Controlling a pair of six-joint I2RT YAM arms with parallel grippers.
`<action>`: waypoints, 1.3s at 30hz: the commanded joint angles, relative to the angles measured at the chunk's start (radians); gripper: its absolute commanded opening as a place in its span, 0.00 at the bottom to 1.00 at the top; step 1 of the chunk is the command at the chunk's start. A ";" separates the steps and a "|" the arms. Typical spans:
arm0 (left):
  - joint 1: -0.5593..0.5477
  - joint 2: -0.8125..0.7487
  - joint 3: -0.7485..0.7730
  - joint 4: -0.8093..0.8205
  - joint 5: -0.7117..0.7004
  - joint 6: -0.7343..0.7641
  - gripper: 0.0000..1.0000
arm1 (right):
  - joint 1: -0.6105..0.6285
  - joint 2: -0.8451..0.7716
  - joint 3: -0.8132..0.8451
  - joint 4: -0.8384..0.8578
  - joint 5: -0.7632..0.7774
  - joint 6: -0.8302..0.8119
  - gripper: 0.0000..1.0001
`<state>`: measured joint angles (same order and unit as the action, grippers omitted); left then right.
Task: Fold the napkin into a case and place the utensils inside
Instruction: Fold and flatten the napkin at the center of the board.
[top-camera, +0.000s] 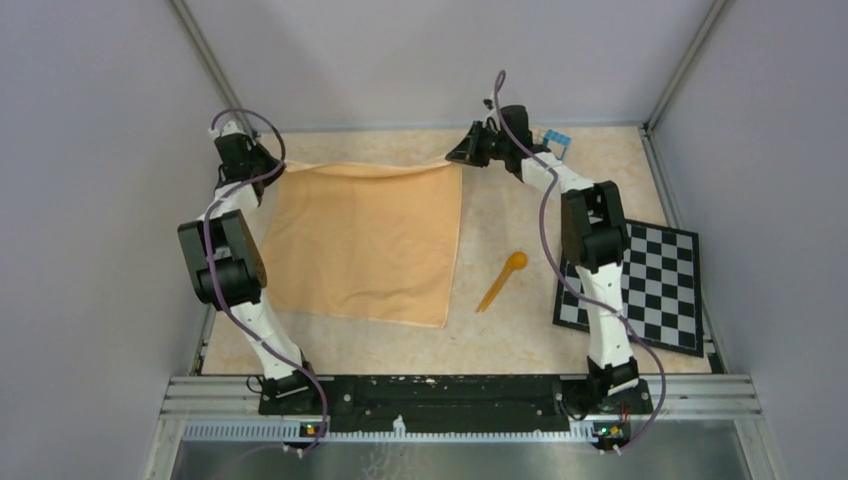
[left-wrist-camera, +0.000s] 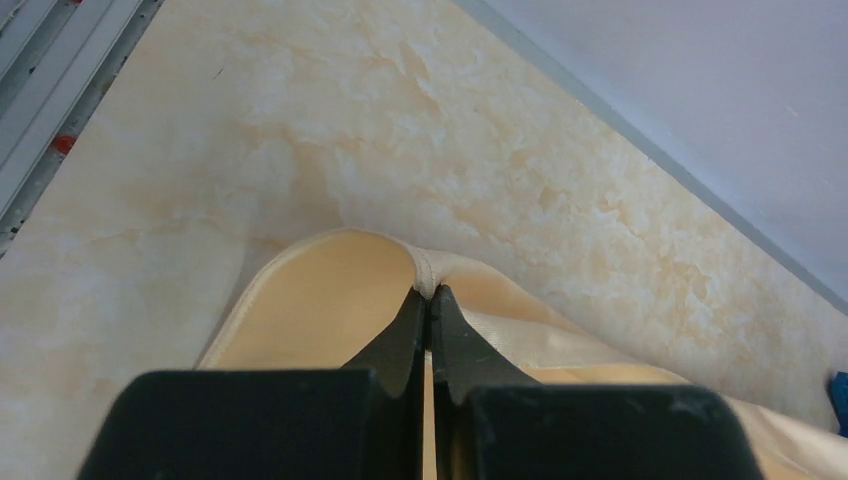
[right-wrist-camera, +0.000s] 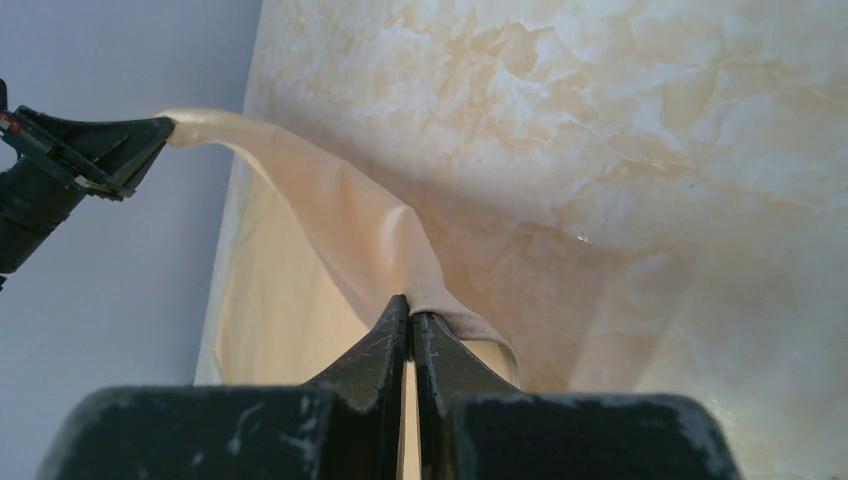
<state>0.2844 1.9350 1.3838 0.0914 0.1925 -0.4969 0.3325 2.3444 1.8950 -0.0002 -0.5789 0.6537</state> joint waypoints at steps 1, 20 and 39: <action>0.057 -0.038 0.017 -0.122 0.168 0.053 0.00 | 0.010 -0.081 -0.063 0.022 -0.049 0.005 0.00; 0.149 -0.410 -0.387 -0.524 -0.167 0.241 0.00 | 0.299 -0.578 -0.894 0.217 0.027 0.123 0.00; 0.149 -0.543 -0.515 -0.504 -0.439 0.208 0.00 | 0.382 -0.737 -1.106 0.250 0.080 0.141 0.00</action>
<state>0.4309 1.4170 0.9024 -0.4706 -0.1749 -0.2962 0.6880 1.6745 0.8169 0.2031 -0.5228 0.7898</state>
